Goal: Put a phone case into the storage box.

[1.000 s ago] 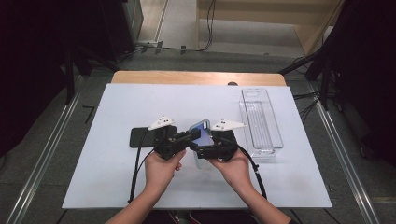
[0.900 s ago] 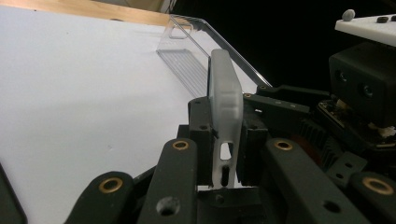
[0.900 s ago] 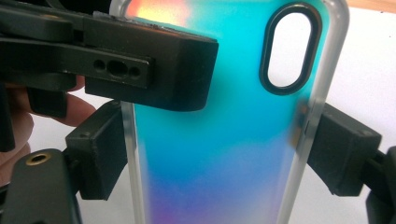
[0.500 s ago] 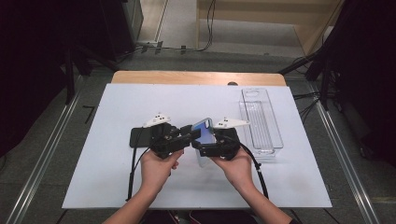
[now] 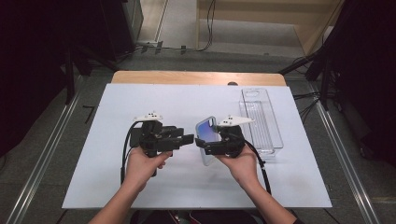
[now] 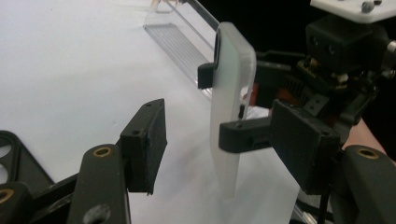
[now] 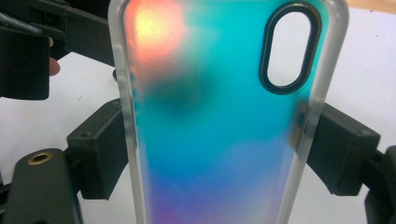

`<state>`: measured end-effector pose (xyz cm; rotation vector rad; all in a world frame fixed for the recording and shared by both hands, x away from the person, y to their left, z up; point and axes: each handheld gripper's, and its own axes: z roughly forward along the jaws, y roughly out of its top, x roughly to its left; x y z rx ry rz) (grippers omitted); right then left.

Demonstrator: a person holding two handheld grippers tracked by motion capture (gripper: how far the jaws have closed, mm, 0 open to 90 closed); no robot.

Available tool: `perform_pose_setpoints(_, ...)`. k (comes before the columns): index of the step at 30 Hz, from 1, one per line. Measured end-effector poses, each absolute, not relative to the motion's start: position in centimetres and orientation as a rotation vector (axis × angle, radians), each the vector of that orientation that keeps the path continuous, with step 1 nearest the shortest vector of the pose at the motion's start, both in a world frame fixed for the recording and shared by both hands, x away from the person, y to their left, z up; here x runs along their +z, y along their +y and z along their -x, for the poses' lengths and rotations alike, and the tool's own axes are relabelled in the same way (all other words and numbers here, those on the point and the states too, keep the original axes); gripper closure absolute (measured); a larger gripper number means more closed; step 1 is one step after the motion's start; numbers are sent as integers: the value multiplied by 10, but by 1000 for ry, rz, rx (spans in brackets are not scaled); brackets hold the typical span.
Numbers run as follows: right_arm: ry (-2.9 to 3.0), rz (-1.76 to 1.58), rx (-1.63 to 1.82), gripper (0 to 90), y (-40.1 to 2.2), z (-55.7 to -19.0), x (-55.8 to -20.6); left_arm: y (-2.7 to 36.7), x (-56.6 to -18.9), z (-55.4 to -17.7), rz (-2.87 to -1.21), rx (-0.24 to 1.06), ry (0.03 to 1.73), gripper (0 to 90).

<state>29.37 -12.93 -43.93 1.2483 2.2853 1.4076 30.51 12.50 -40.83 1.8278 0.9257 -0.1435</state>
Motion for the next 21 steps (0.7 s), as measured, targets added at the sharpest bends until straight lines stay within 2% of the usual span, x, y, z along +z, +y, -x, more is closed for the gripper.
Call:
perform_pose_setpoints(3,2308,-1222,1433,147,-133,-295,-437,131,-410,-306,-1894,-188,883,348)
perform_pose_setpoints(11,2367,-1152,1485,148,-141,-297,-430,143,-415,-303,-1991,-156,769,317)
perform_pose_setpoints(21,2454,-1017,1545,148,-154,-299,-415,155,-424,-297,-2036,-165,656,316)
